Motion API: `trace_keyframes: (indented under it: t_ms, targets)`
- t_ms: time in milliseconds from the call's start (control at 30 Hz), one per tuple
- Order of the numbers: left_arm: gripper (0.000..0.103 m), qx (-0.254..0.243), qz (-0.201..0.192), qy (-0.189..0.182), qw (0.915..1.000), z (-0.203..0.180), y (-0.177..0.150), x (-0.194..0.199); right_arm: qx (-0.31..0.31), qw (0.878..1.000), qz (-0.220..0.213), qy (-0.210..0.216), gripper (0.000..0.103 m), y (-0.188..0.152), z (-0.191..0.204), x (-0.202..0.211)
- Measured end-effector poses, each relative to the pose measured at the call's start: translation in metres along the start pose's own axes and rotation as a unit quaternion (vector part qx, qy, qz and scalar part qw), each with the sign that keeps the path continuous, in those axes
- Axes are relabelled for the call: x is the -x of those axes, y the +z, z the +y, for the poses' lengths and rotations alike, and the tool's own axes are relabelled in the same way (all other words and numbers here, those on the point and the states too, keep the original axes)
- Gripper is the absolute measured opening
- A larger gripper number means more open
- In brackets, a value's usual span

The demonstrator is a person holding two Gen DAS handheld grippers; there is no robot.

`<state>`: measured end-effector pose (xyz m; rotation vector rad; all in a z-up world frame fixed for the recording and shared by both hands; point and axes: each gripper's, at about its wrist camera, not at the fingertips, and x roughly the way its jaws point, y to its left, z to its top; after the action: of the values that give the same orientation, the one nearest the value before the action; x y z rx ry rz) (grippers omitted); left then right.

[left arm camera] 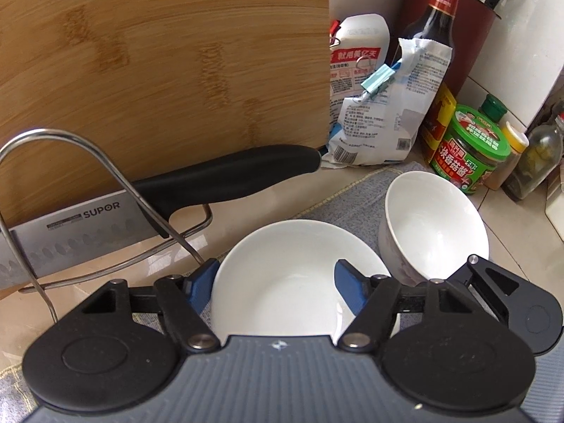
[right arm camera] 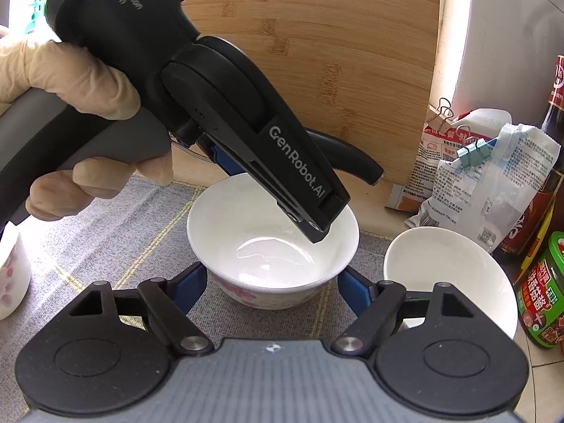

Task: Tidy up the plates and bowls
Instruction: 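Grip the pink-floral bowl rim with the left tool and lift it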

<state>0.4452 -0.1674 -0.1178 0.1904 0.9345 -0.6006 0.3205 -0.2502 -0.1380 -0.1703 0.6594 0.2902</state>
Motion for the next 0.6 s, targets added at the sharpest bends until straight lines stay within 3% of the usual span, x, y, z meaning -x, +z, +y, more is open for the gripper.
trace_keyframes:
  t_ms: [600]
  targets:
    - [0.070, -0.011, -0.013, 0.007, 0.9998, -0.016, -0.009, 0.031, 0.000, 1.000, 0.020, 0.022, 0.085, 0.009, 0.002, 0.023]
